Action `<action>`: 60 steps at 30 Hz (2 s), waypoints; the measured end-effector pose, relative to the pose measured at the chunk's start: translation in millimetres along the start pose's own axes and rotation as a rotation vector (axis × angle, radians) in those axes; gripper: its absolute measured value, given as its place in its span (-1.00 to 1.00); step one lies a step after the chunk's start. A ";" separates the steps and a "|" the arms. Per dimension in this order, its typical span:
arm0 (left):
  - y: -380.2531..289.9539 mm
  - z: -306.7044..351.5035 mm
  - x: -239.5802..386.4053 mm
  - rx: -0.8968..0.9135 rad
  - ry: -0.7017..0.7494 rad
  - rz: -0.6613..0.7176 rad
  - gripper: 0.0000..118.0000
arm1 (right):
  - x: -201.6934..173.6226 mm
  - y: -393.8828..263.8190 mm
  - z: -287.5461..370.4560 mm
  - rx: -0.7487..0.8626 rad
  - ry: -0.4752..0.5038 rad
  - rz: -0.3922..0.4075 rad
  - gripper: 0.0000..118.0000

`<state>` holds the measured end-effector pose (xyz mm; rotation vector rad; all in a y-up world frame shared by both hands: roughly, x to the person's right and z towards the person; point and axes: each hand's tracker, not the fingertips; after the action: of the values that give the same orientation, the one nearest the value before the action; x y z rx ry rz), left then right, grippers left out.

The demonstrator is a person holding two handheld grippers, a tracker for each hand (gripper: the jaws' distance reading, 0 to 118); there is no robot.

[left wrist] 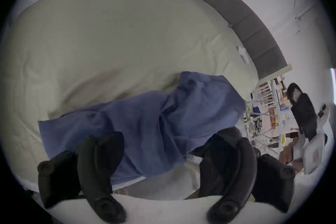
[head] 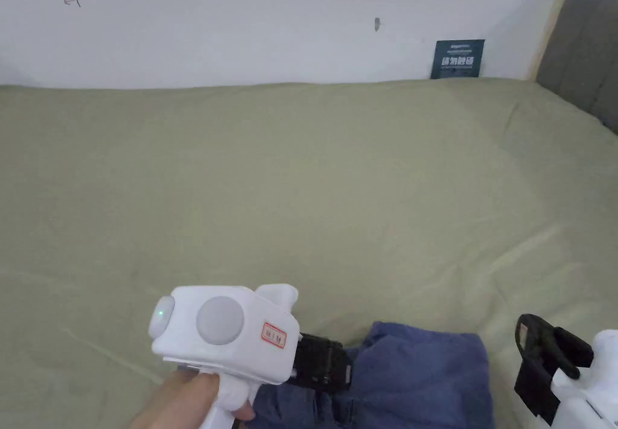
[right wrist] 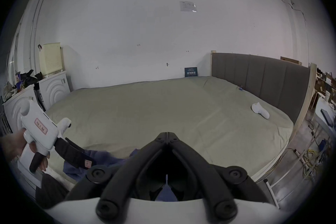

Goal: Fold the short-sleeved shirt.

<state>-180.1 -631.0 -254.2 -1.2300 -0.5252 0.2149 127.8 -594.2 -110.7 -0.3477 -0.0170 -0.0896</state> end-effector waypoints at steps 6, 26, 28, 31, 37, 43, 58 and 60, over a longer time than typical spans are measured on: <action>-13.7 64.5 -42.7 0.194 0.023 0.120 -1.00 | -0.7 -1.8 -6.7 -0.006 0.015 -0.025 -1.00; -34.0 18.2 -95.0 0.108 -0.162 0.259 -1.00 | -13.9 -6.2 -14.1 -0.066 0.027 -0.003 -1.00; -45.7 58.7 -121.7 0.155 -0.142 0.309 -1.00 | -18.6 -6.0 -17.3 -0.069 0.030 -0.003 -1.00; -56.3 88.7 -156.2 0.189 -0.085 0.345 -1.00 | -27.3 -4.4 -21.0 -0.075 0.048 0.007 -1.00; -73.4 70.5 -180.9 0.131 -0.163 0.378 0.14 | -47.7 -1.9 -21.3 -0.073 0.072 0.049 -1.00; -61.1 8.8 -201.3 0.116 -0.333 0.462 0.81 | -54.2 0.1 -19.8 -0.086 0.080 0.075 -1.00; -50.7 18.5 -203.1 0.154 -0.379 0.486 -0.81 | -48.7 11.7 -21.2 -0.074 0.067 0.112 -1.00; -58.6 45.7 -207.1 0.186 -0.353 0.499 -0.81 | -49.6 12.7 -22.7 -0.069 0.074 0.111 -1.00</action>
<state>-388.2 -701.5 -243.6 -1.1282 -0.4797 0.8968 79.6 -585.9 -137.9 -0.4132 0.0786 0.0071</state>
